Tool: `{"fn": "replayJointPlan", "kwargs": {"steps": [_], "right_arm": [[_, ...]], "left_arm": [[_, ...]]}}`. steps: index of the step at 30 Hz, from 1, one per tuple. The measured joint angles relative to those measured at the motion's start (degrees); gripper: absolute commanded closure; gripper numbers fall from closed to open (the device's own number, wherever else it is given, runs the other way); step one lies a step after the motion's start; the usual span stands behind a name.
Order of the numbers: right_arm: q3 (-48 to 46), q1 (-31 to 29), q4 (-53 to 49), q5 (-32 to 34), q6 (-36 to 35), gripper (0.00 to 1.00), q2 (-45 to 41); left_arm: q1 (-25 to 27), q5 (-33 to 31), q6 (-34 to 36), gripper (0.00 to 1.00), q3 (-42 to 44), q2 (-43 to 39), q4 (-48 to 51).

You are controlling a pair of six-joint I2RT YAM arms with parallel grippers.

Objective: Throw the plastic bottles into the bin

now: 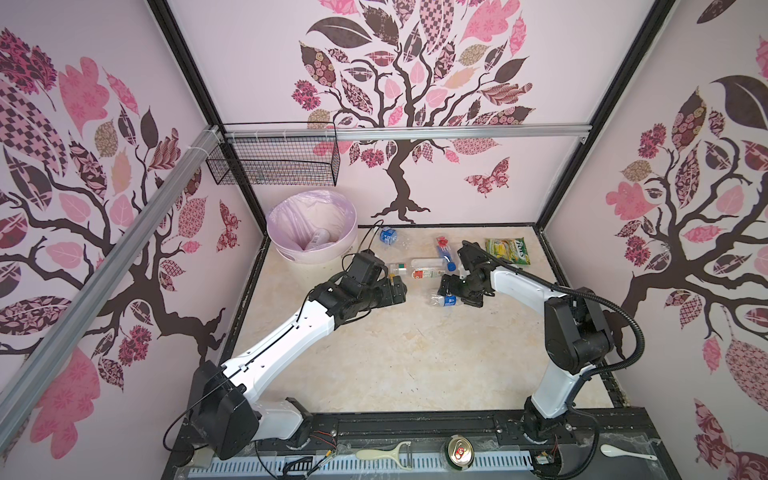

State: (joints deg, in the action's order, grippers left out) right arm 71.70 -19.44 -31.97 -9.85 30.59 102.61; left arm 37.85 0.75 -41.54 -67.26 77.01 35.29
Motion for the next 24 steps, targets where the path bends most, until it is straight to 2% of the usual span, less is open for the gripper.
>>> {"fn": "replayJointPlan", "kwargs": {"steps": [6,11,16,24], "right_arm": [[2.36,0.0,-2.64,-0.17,0.0,0.0,-0.07],[10.08,0.0,-4.46,0.55,-0.17,0.0,0.7],[16.31,0.0,-4.33,1.14,-0.17,0.0,5.44],[17.07,-2.27,-6.8,1.99,-2.23,0.0,10.82]], "left_arm": [[0.02,-1.2,-0.04,0.02,0.0,0.0,0.13],[0.02,-1.49,-0.31,0.02,0.0,0.07,0.07],[0.02,-1.55,-0.24,0.02,-0.02,1.05,0.39],[0.02,-2.14,-0.52,0.02,0.0,0.94,1.07]]}}
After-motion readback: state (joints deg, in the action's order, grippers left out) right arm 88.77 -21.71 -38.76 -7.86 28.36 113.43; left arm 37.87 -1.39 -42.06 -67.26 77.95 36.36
